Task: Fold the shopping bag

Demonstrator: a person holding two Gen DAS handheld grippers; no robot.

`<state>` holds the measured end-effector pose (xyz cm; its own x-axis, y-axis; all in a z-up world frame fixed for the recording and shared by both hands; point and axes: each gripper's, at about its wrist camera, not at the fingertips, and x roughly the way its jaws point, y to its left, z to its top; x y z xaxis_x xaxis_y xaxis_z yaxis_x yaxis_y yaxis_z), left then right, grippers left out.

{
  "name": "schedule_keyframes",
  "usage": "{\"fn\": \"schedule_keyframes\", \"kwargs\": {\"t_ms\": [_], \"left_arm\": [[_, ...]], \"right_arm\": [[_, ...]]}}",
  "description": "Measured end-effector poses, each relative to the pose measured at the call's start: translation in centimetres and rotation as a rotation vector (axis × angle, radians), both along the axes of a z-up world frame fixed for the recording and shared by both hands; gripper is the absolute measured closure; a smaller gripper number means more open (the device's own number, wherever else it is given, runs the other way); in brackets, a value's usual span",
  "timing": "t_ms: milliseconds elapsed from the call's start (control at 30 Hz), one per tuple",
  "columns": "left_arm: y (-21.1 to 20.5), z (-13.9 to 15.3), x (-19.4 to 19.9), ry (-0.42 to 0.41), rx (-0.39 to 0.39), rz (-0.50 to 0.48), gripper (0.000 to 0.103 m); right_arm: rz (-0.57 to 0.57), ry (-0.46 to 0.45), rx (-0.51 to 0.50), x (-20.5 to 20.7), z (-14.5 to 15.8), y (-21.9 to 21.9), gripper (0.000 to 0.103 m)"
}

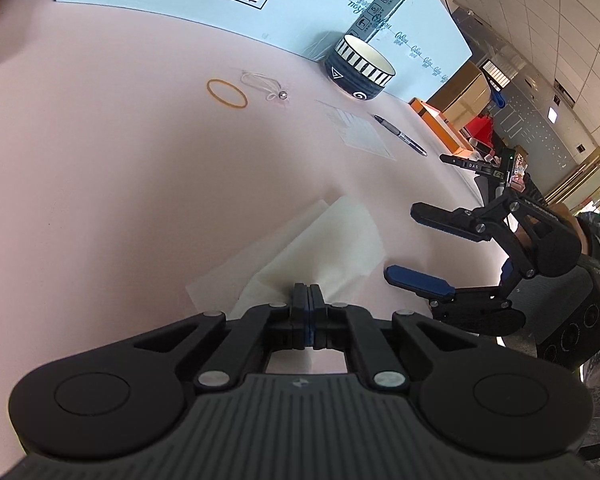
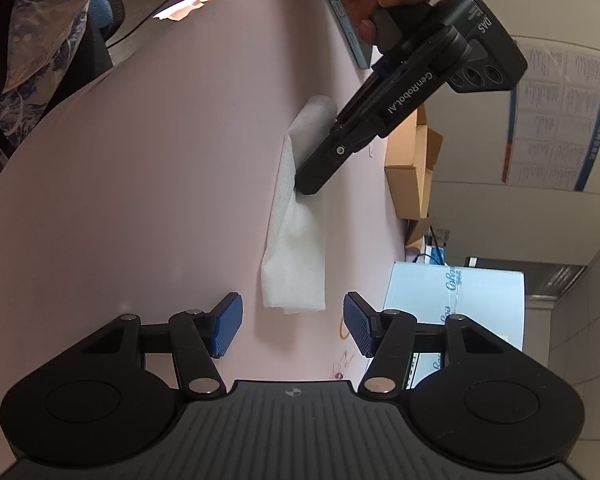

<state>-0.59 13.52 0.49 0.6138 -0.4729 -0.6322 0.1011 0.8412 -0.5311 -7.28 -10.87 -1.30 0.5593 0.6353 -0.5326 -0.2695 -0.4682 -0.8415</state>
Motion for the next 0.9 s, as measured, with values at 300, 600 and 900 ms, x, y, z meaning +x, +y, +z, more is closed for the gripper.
{"fn": "schedule_keyframes", "kwargs": {"t_ms": [300,600,900], "left_arm": [[0.4,0.0,0.5,0.014,-0.004,-0.038,0.101],[0.3,0.4,1.0,0.027,0.023,-0.076,0.101],[-1.4,1.7,0.4,-0.031,0.156,-0.104,0.096]], "right_arm": [[0.109,-0.101,-0.062,0.5,-0.9,0.2,0.055],[0.149,-0.096,-0.064,1.9,-1.2,0.7,0.074],[0.056,0.036,-0.066,2.4,-0.6,1.8,0.098]]}}
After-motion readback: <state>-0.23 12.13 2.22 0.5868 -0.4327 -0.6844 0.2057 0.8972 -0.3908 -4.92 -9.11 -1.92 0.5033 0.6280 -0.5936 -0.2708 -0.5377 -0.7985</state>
